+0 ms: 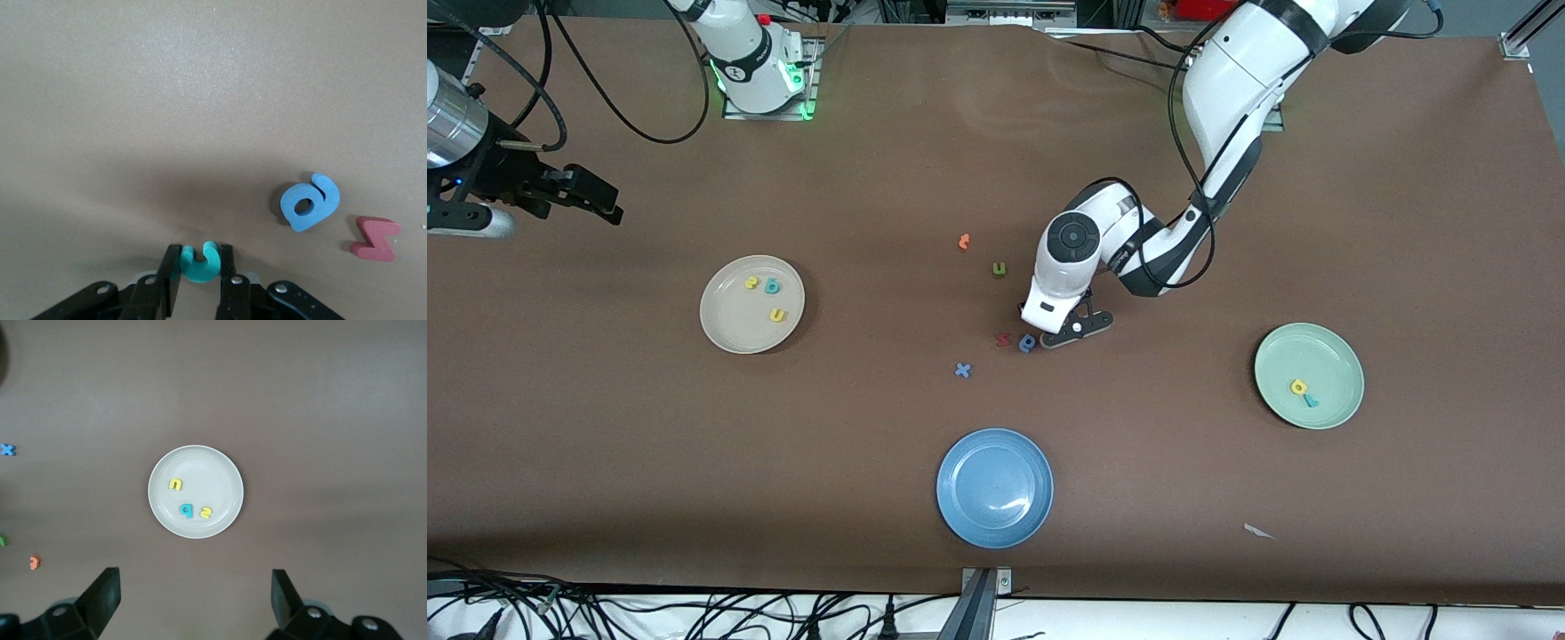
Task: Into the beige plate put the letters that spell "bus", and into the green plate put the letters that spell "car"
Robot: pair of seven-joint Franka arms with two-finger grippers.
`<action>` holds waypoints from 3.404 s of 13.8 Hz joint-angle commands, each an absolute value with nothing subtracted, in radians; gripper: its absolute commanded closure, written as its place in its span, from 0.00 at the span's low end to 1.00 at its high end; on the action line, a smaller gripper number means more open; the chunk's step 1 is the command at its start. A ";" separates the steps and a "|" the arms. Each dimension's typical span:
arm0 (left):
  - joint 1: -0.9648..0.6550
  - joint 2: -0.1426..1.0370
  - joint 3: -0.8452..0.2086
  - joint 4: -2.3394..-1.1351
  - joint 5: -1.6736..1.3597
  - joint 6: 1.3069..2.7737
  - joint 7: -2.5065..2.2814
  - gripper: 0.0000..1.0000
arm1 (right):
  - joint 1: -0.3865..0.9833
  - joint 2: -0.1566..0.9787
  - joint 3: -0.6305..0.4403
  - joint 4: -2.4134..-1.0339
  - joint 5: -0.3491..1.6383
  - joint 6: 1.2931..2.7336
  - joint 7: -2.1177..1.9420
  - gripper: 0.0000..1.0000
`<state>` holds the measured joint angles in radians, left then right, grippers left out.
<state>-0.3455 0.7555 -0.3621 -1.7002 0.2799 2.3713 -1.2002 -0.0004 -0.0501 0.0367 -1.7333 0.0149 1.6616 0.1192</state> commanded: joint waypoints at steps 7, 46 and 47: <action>-0.258 0.703 -0.356 -1.628 0.310 2.136 -0.987 0.83 | -0.015 -0.061 0.049 -1.741 0.006 1.654 0.115 0.00; 0.059 0.154 -0.080 -1.572 0.034 1.597 0.044 0.00 | -0.017 -0.060 0.040 -1.740 0.009 1.655 0.117 0.00; 0.019 0.123 -0.027 -1.572 0.026 1.579 0.048 0.00 | -0.017 -0.060 0.040 -1.740 0.009 1.655 0.117 0.00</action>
